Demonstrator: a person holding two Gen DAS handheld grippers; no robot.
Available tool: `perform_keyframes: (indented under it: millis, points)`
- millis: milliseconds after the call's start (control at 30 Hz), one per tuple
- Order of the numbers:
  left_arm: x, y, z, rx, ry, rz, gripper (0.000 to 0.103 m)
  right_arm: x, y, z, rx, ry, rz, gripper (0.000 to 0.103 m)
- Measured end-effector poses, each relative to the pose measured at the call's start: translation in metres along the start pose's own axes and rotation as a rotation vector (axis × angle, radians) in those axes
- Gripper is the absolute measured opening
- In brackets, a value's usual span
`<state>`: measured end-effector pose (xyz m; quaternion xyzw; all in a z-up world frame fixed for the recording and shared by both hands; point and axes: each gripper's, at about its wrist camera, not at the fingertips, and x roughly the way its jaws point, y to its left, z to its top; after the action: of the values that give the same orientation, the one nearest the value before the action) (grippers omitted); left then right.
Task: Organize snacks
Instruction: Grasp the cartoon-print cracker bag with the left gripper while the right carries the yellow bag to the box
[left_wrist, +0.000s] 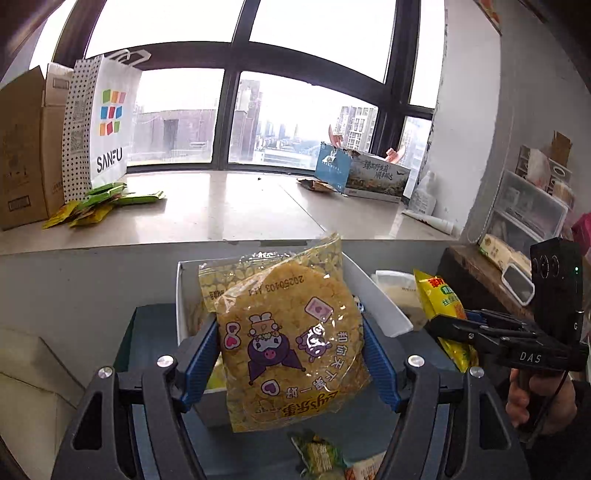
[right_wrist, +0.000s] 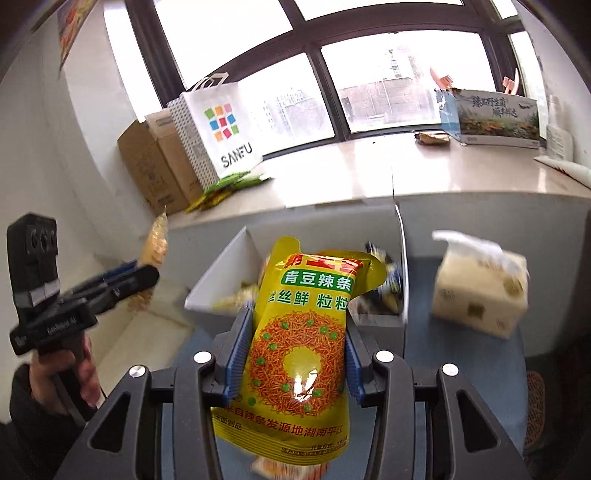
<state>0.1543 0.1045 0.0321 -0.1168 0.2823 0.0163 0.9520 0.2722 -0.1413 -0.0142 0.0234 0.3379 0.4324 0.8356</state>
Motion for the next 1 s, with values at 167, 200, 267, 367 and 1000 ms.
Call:
perform_keyframes:
  millis: [167,200,267,367,1000]
  points:
    - [0.072,0.009,0.027,0.018,0.067,0.034,0.077,0.051,0.004,0.057,-0.027,0.031,-0.062,0.049]
    - [0.081,0.012,0.031,0.014,0.077,0.035,0.077,0.060,0.005,0.065,-0.028,0.042,-0.074,0.049]
    - [0.097,0.018,0.034,0.004,0.093,0.060,0.077,0.077,0.002,0.077,-0.031,0.066,-0.104,0.049]
    - [0.111,0.028,0.036,0.007,0.112,0.092,0.077,0.099,-0.003,0.085,-0.033,0.091,-0.125,0.050]
    - [0.086,0.030,0.004,0.023,0.153,0.121,0.103,0.093,-0.020,0.069,-0.015,0.077,-0.082,0.103]
